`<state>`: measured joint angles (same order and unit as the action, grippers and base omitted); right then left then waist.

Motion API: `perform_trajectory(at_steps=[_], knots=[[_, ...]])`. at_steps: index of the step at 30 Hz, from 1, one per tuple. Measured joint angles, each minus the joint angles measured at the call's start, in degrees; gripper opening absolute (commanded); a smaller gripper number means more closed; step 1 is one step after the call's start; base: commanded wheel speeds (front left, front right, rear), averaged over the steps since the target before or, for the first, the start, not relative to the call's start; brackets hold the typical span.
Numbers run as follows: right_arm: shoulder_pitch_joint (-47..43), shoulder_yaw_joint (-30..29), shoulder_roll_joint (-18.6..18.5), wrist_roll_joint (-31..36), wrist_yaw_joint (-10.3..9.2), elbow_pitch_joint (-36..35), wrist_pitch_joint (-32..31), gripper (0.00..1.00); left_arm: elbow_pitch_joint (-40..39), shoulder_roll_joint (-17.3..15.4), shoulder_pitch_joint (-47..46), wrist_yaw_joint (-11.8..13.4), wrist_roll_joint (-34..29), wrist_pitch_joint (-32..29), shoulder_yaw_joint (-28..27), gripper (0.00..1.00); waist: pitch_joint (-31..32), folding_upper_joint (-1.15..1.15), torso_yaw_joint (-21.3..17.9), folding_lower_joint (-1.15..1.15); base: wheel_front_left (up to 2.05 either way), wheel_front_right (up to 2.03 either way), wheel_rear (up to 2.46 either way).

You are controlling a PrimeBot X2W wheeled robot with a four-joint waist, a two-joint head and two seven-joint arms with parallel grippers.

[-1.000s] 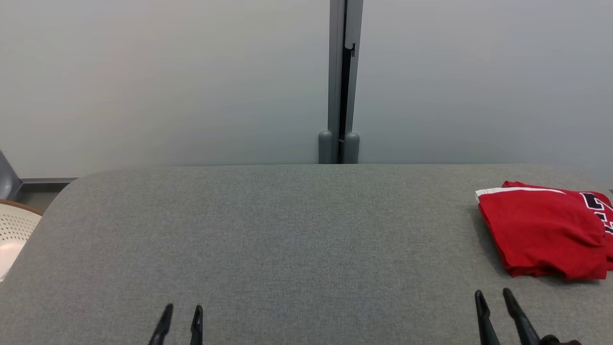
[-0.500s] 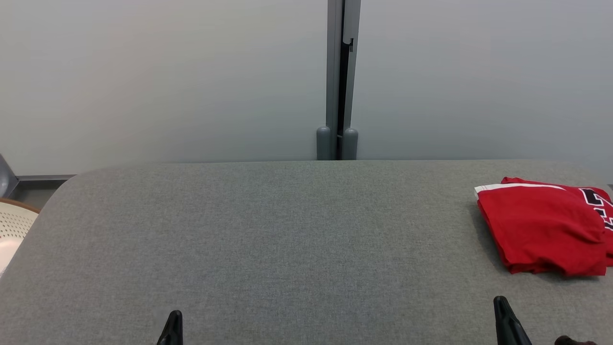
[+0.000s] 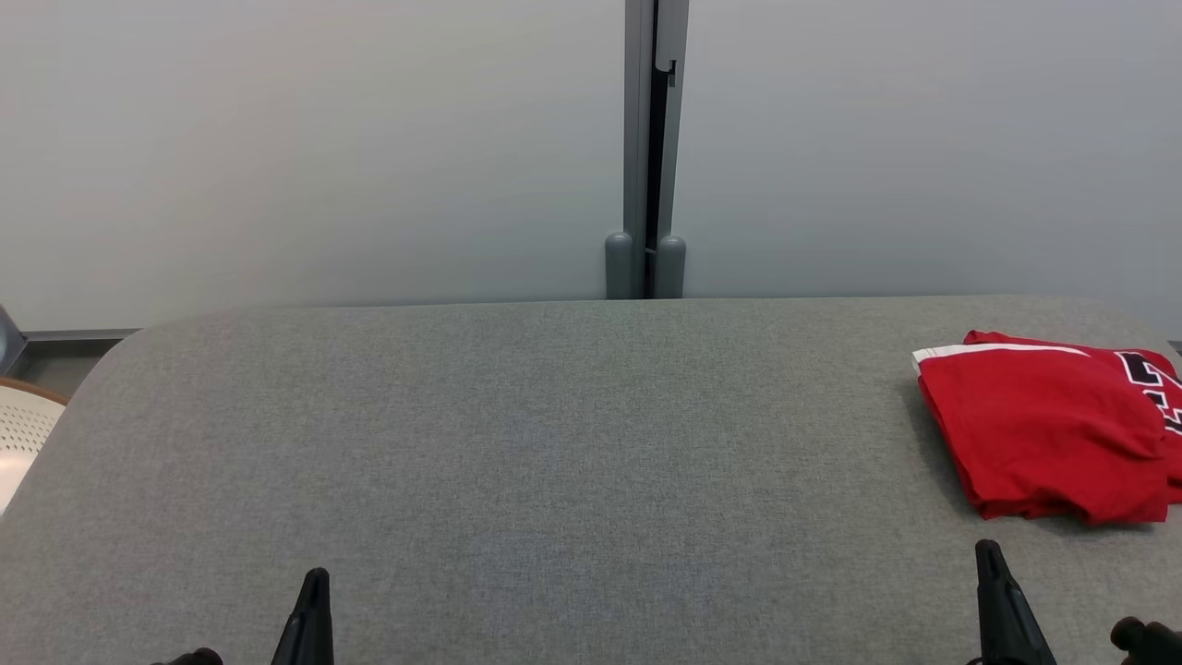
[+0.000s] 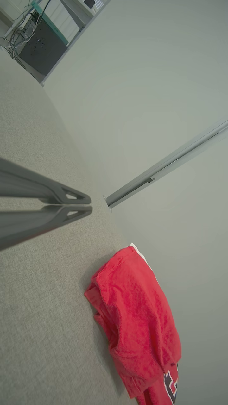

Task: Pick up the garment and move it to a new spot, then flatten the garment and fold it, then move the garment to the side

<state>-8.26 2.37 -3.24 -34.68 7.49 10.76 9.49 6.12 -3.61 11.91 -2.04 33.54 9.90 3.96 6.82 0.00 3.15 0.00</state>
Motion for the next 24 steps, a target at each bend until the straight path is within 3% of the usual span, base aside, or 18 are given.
perform_trajectory(at_steps=[24], knots=[[4.53, -2.03, -0.43, -19.54, 0.0, 1.14, -4.55, 0.0, 2.38, -0.74, -5.64, -1.87, 20.31, -4.42, -2.07, 0.0, -1.67, 0.0, -0.75, 0.0, 0.0, 0.0, 0.0]])
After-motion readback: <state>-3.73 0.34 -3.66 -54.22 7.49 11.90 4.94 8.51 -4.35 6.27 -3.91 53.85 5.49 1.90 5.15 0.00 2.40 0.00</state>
